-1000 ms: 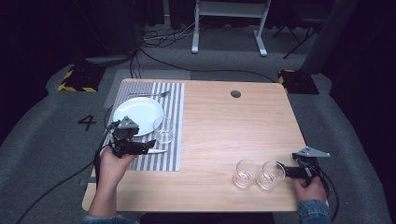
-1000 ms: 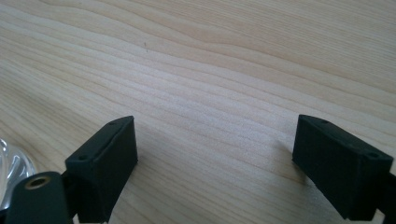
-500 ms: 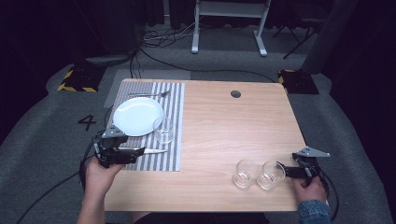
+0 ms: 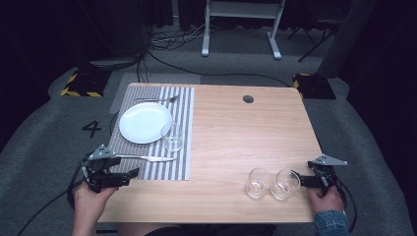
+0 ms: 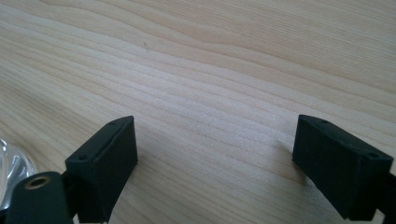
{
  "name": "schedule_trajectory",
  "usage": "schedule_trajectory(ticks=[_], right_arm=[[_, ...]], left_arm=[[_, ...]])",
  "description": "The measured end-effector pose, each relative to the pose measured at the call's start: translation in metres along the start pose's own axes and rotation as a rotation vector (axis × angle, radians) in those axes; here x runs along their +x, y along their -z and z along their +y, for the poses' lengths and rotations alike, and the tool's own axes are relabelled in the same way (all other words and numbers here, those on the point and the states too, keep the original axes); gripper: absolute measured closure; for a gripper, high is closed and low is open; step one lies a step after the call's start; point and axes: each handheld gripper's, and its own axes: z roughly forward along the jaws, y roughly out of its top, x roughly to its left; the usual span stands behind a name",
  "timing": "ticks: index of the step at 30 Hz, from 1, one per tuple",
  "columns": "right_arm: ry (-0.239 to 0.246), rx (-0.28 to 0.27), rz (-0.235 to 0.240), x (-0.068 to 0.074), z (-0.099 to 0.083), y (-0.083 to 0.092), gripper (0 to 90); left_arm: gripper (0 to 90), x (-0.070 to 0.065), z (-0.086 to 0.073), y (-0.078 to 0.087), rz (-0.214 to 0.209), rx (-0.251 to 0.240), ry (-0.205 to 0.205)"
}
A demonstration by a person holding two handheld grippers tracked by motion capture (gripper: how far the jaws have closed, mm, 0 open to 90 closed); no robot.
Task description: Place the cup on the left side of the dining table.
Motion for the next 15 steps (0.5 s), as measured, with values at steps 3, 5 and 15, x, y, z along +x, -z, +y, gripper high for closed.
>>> schedule_trajectory(ticks=[3,5,15], right_arm=[[0.000,0.000,0.000,0.000,0.000,0.000,14.2],[0.000,0.000,0.000,0.000,0.000,0.000,14.2],[0.000,0.000,0.000,0.000,0.000,0.000,14.2]], left_arm=[[17.3,0.004,-0.009,-0.003,-0.004,0.024,0.019],[17.0,0.008,-0.016,-0.006,0.001,0.049,0.027],[15.9,0.021,-0.041,-0.016,0.033,0.118,0.035]])
